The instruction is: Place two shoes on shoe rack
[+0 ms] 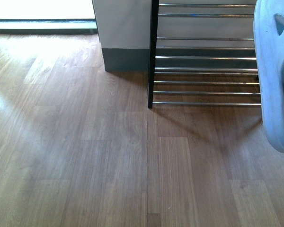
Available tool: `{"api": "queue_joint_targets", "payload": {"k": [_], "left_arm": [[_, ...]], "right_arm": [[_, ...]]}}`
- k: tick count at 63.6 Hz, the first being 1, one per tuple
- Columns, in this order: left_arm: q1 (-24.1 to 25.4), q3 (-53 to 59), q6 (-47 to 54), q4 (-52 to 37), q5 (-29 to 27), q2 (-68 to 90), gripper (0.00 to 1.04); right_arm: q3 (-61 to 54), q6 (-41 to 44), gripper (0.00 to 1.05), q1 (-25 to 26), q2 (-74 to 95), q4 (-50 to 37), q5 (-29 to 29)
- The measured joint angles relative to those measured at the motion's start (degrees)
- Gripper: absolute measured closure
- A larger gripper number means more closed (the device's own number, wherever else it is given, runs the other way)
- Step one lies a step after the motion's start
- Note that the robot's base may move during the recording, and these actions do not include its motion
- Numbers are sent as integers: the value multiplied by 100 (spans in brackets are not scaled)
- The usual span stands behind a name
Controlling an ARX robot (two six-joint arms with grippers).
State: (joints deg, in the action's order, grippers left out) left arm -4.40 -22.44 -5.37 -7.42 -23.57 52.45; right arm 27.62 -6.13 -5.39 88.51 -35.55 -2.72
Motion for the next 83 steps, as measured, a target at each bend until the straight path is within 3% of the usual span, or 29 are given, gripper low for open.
{"api": "queue_joint_targets", "payload": {"k": [83], "left_arm": [[0, 20, 2, 4, -2, 0, 103]], "right_arm": [[0, 7, 103, 2, -2, 0, -2]]}}
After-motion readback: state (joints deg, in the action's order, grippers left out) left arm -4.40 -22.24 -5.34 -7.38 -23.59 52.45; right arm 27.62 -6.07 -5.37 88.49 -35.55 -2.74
